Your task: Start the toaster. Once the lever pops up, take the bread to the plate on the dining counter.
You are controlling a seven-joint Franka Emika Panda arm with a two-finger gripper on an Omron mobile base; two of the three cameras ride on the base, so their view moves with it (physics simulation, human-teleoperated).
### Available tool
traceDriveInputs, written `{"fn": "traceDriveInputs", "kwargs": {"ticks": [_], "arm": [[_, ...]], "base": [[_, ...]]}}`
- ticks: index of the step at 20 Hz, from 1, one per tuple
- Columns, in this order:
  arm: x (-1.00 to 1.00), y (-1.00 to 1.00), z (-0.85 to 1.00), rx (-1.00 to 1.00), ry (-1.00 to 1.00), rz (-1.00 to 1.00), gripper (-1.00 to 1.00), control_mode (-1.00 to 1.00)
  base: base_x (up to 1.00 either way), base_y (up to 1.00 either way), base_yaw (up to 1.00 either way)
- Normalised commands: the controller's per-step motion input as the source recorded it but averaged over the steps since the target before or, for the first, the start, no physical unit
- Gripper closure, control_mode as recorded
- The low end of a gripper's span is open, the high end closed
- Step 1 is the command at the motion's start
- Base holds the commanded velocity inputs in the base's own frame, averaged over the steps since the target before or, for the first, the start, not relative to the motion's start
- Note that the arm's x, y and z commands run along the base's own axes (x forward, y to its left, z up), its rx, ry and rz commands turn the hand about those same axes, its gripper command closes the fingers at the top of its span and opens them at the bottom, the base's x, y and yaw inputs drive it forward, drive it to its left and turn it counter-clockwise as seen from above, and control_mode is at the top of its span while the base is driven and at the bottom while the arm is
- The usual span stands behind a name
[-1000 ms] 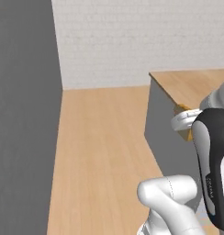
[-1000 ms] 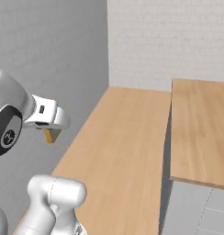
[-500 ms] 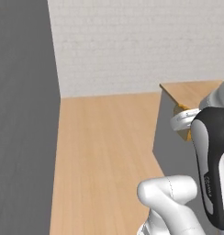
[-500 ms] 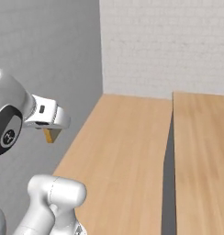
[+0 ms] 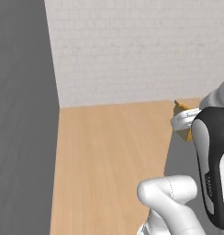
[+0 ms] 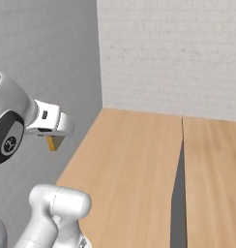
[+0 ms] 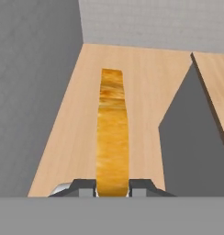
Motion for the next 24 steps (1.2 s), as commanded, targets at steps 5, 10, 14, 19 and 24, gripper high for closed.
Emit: {"fn": "traceDriveInputs", "kwargs": {"ticks": [5,10,14,19,24], "arm": [[0.00,0.00,0.00,0.00,0.00,0.00,1.00,1.00],[0.00,0.00,0.00,0.00,0.00,0.00,1.00,1.00],[0.00,0.00,0.00,0.00,0.00,0.00,1.00,1.00],[0.00,0.00,0.00,0.00,0.00,0.00,1.00,1.00],[0.00,0.00,0.00,0.00,0.00,0.00,1.00,1.00]], "base": [[1.00,0.23,0.00],[1.00,0.24,0.00],[1.00,0.23,0.00],[1.00,0.20,0.00],[1.00,0.15,0.00]]}}
